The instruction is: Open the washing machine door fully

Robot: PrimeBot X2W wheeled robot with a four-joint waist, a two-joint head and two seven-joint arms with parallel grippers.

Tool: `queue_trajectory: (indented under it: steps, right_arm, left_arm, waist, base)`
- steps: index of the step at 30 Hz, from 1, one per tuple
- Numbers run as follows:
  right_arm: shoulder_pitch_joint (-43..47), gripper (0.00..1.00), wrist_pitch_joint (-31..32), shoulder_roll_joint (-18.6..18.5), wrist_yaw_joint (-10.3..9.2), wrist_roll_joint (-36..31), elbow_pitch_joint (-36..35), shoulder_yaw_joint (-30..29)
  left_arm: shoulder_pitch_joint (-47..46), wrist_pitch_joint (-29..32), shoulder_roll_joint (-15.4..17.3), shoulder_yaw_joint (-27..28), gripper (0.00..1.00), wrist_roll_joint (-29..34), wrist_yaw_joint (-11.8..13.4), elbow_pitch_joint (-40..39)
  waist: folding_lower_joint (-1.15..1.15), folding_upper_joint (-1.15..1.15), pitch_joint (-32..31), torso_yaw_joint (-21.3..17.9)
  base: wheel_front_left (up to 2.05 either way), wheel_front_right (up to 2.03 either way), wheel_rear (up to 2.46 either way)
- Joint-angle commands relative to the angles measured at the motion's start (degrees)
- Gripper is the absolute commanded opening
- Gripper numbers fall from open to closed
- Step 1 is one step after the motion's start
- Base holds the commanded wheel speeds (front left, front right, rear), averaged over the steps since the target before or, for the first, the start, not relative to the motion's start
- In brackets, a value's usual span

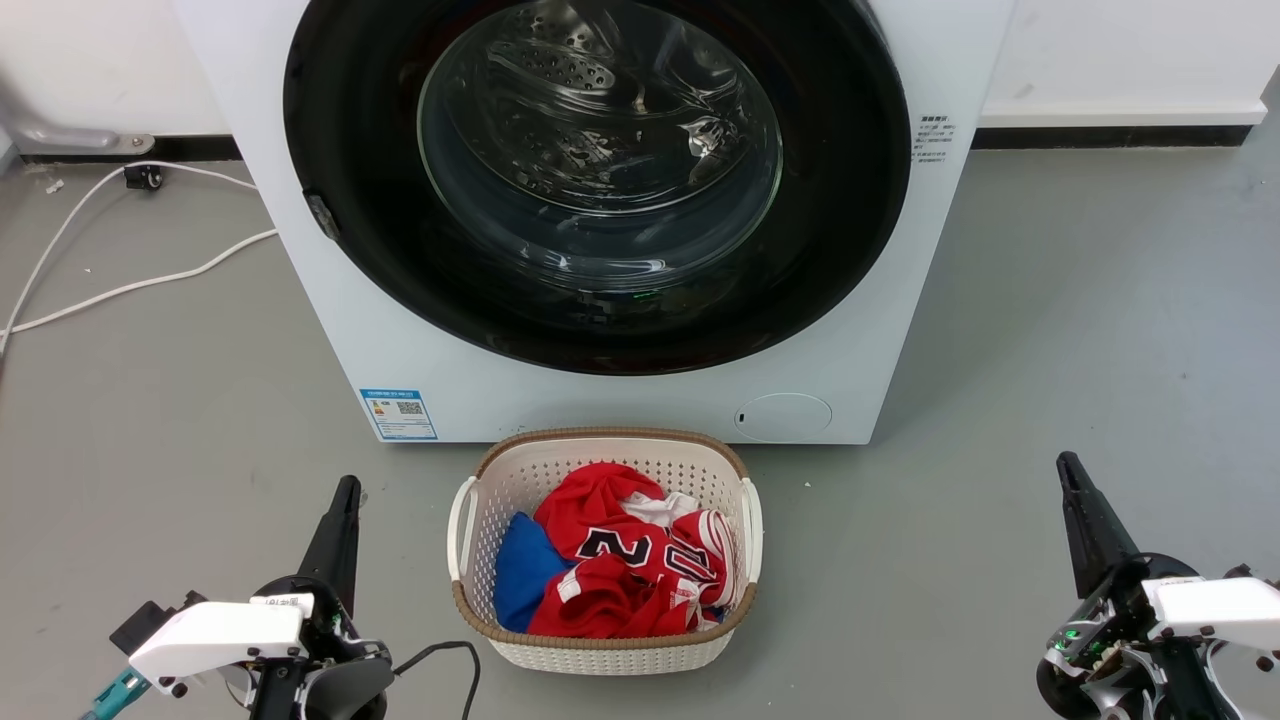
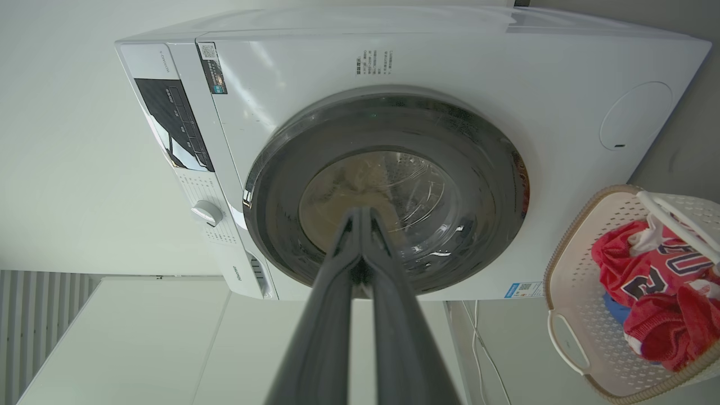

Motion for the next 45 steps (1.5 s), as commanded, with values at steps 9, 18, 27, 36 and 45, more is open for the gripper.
queue_trajectory:
  steps: [9,18,27,36,45]
  right_arm:
    - [-0.8,0.0,0.3,0.2,0.17,-0.5,0.1,-0.2]
    - [-0.8,0.0,0.3,0.3,0.17,-0.5,0.1,-0.3]
    - [-0.8,0.0,0.4,0.4,0.17,-0.6,0.1,-0.4]
    - [1.1,1.0,-1.2,0.4,0.0,-0.9,0.1,0.6]
    - [1.0,1.0,-3.8,-0.4,0.01,-4.6,-1.0,2.6]
  left_arm:
    - [-0.5,0.3,0.0,0.1,0.0,0.2,-0.2,0.0]
    - [-0.5,0.4,-0.1,0.2,0.0,0.3,-0.2,0.0]
    - [-0.5,0.5,-0.2,0.4,0.0,0.5,-0.2,0.1]
    - [0.5,-1.2,-0.5,-1.5,1.0,0.6,0.1,0.5]
    - [0.0,-3.8,-0.5,-3.1,1.0,5.2,0.0,-1.4]
  waist:
    - [0.0,0.0,0.0,0.0]
    - [0.0,0.0,0.0,0.0]
    - [0.0,0.0,0.0,0.0]
    - [0.0,0.0,0.0,0.0]
    - [0.0,0.0,0.1,0.0]
  base:
    - [0.0,0.0,0.0]
    - [0.0,0.0,0.0]
    - [0.0,0.0,0.0]
    - [0.0,0.0,0.0]
    - [0.0,0.0,0.0]
